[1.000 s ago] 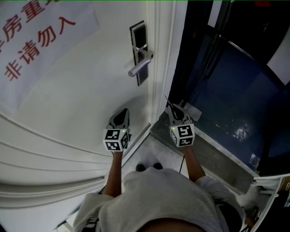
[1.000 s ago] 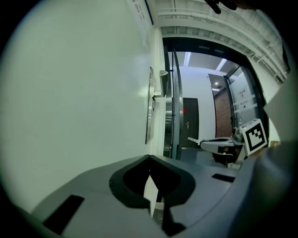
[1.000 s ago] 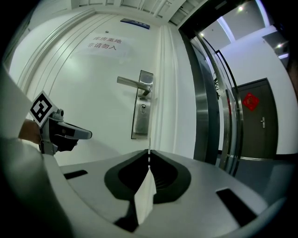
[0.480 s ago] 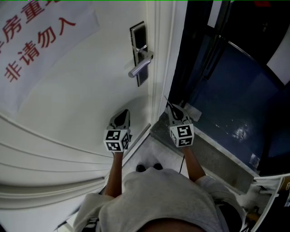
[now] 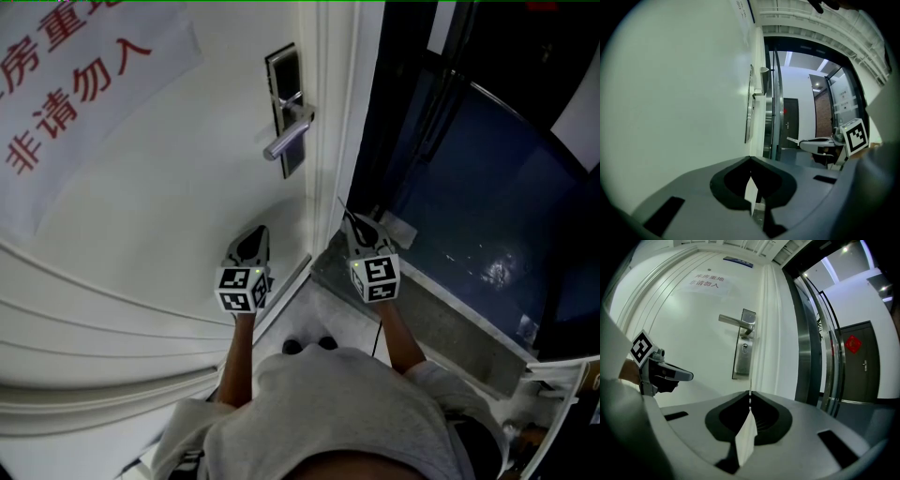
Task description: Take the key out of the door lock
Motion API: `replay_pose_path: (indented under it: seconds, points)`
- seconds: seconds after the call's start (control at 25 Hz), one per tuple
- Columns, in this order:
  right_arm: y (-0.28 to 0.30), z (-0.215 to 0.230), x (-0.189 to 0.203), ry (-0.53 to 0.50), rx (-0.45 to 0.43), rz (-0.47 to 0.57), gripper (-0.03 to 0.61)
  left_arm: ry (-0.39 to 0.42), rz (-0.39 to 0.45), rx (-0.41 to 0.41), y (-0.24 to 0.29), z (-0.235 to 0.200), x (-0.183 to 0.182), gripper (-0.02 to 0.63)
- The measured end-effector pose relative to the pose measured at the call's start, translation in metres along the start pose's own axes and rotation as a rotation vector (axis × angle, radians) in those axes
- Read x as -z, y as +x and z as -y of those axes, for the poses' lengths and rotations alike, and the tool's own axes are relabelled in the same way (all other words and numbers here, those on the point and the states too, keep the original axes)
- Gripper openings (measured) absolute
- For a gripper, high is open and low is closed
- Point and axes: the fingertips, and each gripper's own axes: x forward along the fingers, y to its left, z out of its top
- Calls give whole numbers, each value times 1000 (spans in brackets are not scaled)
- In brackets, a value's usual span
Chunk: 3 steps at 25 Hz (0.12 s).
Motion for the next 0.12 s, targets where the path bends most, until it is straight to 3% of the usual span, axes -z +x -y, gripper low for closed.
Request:
replay_pose_path:
  seconds: [0.12]
  points:
    - [0, 1, 0, -1, 6, 0, 29, -2, 0, 4, 1, 1, 1, 18]
